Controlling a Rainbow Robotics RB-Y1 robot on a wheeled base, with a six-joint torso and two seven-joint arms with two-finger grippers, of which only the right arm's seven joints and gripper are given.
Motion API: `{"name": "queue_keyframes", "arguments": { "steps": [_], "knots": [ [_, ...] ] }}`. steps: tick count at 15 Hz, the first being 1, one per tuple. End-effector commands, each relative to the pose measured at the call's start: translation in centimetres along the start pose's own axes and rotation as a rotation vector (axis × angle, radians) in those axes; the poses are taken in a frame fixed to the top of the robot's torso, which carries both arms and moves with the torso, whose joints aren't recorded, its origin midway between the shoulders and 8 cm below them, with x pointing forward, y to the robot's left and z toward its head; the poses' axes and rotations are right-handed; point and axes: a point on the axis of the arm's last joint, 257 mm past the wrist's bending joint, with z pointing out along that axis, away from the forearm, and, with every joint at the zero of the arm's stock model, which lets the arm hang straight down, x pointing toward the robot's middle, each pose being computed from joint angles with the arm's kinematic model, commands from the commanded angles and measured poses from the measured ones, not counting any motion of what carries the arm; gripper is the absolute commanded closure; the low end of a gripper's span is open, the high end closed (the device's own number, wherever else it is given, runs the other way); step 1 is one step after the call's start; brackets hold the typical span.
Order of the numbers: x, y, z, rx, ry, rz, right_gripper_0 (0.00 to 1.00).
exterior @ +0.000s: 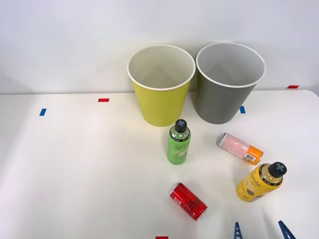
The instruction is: Put cans in the gray bin, plastic bottles in the light green bin
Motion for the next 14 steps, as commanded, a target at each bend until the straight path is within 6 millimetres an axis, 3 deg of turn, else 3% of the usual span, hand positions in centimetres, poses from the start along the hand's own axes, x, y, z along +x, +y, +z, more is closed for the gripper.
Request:
{"name": "queue_keyframes", "arguments": {
  "steps": [1, 14],
  "knots": [
    [0.0, 0.0, 0.0, 0.0, 0.0, 0.0, 0.0],
    [0.0, 0.0, 0.0, 0.0, 0.0, 0.0, 0.0]
  ]
}}
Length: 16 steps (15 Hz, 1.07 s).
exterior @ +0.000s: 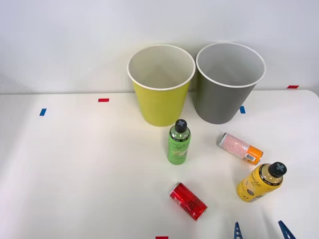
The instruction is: Put cans in the gray bin, plastic bottles in the light green bin
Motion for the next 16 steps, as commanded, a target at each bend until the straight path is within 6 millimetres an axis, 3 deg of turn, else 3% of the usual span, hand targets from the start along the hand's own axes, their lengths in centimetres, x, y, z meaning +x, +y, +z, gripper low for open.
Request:
{"name": "queue_keyframes", "arguments": {
  "steps": [1, 16],
  "knots": [
    [0.0, 0.0, 0.0, 0.0, 0.0, 0.0, 0.0],
    [0.0, 0.0, 0.0, 0.0, 0.0, 0.0, 0.0]
  ]
}}
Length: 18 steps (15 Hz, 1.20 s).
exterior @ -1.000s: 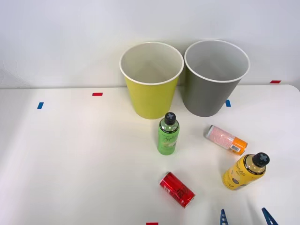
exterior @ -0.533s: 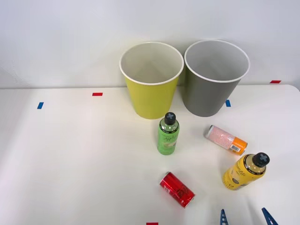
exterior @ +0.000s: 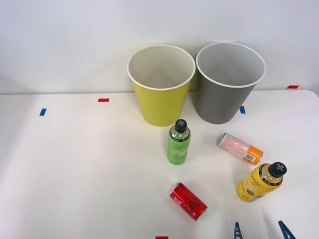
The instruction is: Put cans in the gray bin, plastic bottles in the light green bin
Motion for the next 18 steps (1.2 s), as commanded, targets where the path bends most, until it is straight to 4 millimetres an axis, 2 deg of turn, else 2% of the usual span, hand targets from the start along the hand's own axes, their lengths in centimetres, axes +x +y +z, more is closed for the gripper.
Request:
{"name": "queue_keyframes", "arguments": {
  "steps": [1, 18],
  "knots": [
    [0.0, 0.0, 0.0, 0.0, 0.0, 0.0, 0.0],
    [0.0, 0.0, 0.0, 0.0, 0.0, 0.0, 0.0]
  ]
}}
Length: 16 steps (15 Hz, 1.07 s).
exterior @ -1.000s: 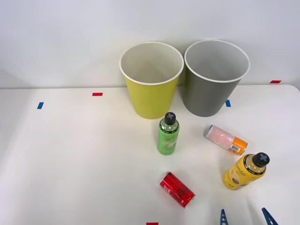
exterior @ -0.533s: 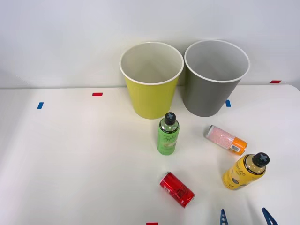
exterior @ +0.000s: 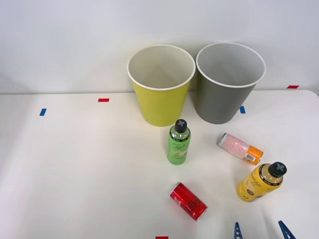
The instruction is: Put cans in the gray bin, plastic bottles in the light green bin
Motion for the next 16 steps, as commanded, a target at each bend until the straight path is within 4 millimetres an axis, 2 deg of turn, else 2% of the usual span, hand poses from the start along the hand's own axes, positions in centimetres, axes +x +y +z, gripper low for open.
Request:
{"name": "queue_keyframes", "arguments": {
  "steps": [1, 4, 5, 6, 10, 13, 16],
  "knots": [
    [0.0, 0.0, 0.0, 0.0, 0.0, 0.0, 0.0],
    [0.0, 0.0, 0.0, 0.0, 0.0, 0.0, 0.0],
    [1.9, 0.1, -0.7, 0.011, 0.055, 0.018, 0.0],
    [1.9, 0.2, -0.7, 0.019, 0.051, 0.027, 0.0],
    [-0.1, -0.6, 0.5, 0.051, -0.001, 0.03, 0.0],
    [-1.9, -2.3, 1.0, 0.08, -0.057, 0.034, 0.0],
    [-3.5, -2.7, 1.6, 0.088, -0.126, 0.063, 0.0]
  ]
}}
